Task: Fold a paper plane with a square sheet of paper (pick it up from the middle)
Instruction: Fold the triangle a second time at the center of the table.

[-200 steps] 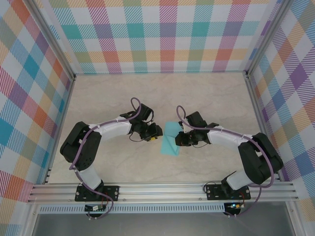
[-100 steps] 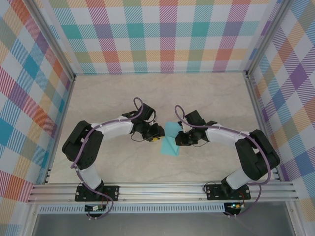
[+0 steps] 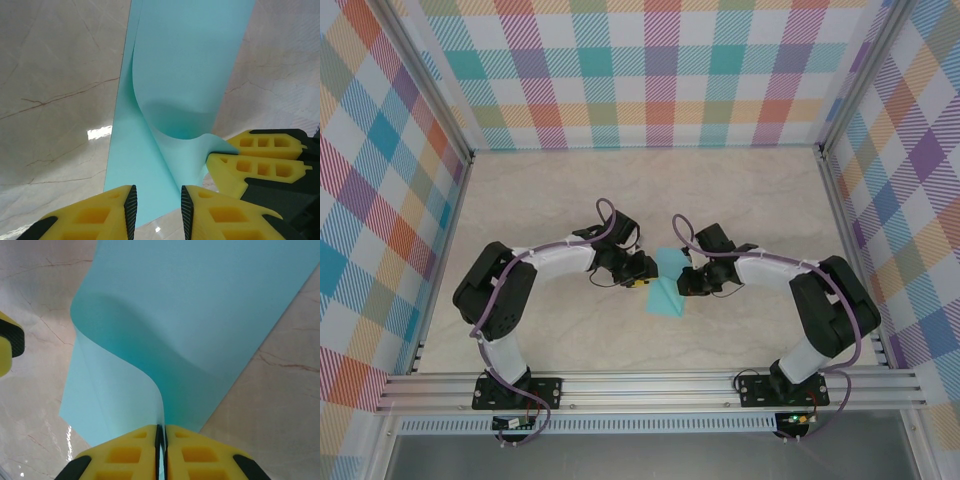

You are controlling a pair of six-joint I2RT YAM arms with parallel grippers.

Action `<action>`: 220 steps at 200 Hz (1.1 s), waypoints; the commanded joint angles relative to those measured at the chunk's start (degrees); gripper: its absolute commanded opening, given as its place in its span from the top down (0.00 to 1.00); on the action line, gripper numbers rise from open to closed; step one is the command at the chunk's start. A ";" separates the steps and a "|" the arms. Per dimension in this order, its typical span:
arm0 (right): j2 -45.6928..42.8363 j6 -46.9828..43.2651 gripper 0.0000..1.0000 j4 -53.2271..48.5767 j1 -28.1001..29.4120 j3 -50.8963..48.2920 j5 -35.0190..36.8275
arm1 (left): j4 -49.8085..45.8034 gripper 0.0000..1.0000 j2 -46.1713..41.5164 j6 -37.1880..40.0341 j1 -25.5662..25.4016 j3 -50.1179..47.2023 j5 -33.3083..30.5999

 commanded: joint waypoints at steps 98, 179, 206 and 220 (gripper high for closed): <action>2.54 -2.92 0.87 0.12 -1.37 2.45 -2.30 | 4.56 0.79 1.58 -2.06 -1.25 1.40 2.75; 3.59 -2.73 0.87 0.89 -1.43 2.31 -2.89 | 8.45 0.83 1.81 -4.72 -1.39 -0.35 4.27; 3.64 -2.49 0.86 1.07 -1.52 2.34 -2.94 | 8.46 0.83 2.07 -4.75 -1.45 -0.28 4.55; 3.77 -2.27 0.86 1.18 -1.49 2.30 -2.94 | 8.35 0.83 2.22 -4.76 -1.57 -0.19 4.77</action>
